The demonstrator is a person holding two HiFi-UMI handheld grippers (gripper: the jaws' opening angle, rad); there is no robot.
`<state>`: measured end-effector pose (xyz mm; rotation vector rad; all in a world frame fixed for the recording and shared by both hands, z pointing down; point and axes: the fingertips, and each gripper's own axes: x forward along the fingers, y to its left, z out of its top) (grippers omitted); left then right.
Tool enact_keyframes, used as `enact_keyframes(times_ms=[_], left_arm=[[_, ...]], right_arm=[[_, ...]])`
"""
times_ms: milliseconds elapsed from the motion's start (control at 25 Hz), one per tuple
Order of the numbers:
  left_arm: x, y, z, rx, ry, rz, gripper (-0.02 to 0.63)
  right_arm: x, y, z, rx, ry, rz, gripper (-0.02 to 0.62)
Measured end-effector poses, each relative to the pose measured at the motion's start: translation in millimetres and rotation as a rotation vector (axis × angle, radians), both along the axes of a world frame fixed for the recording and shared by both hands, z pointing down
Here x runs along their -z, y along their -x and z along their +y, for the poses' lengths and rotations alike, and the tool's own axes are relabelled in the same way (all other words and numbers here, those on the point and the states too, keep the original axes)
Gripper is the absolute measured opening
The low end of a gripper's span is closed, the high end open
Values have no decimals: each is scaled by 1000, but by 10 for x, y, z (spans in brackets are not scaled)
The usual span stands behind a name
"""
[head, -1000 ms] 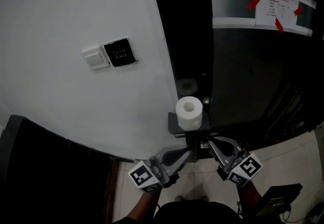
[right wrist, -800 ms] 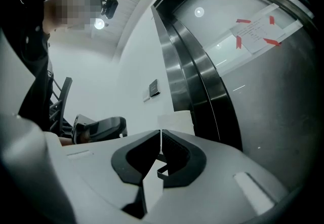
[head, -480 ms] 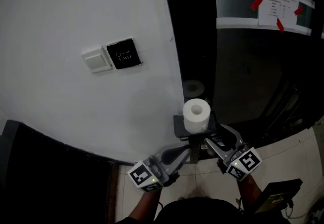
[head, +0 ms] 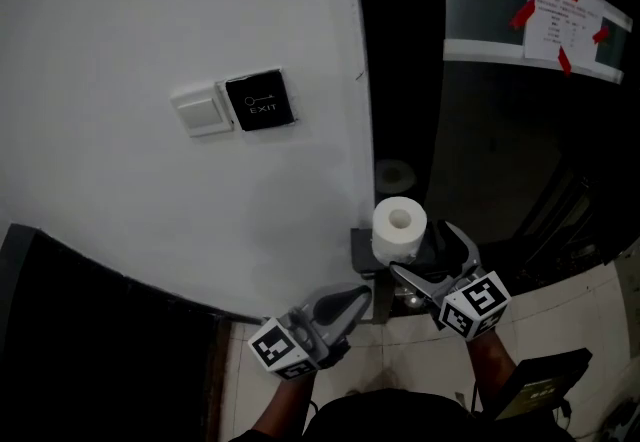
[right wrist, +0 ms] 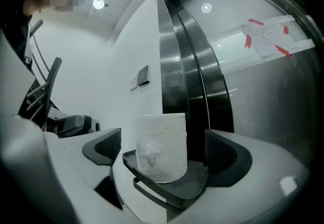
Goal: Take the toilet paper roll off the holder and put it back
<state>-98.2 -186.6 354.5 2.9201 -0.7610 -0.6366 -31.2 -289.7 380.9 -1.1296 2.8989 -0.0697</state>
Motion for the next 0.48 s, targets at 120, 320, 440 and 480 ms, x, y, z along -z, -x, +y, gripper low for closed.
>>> enact_keyframes(times_ms=[120, 320, 440, 480], left_arm=[[8, 52, -6, 14, 1, 3, -3], [-22, 77, 17, 16, 2, 5, -3], [-47, 100, 30, 21, 13, 1, -3], [-64, 118, 31, 25, 15, 1, -3]], right_arm=[[-18, 68, -68, -2, 9, 29, 505], [-106, 214, -179, 19, 45, 126, 508], [-184, 298, -221, 26, 70, 196, 514], [-211, 316, -235, 22, 76, 220, 514]])
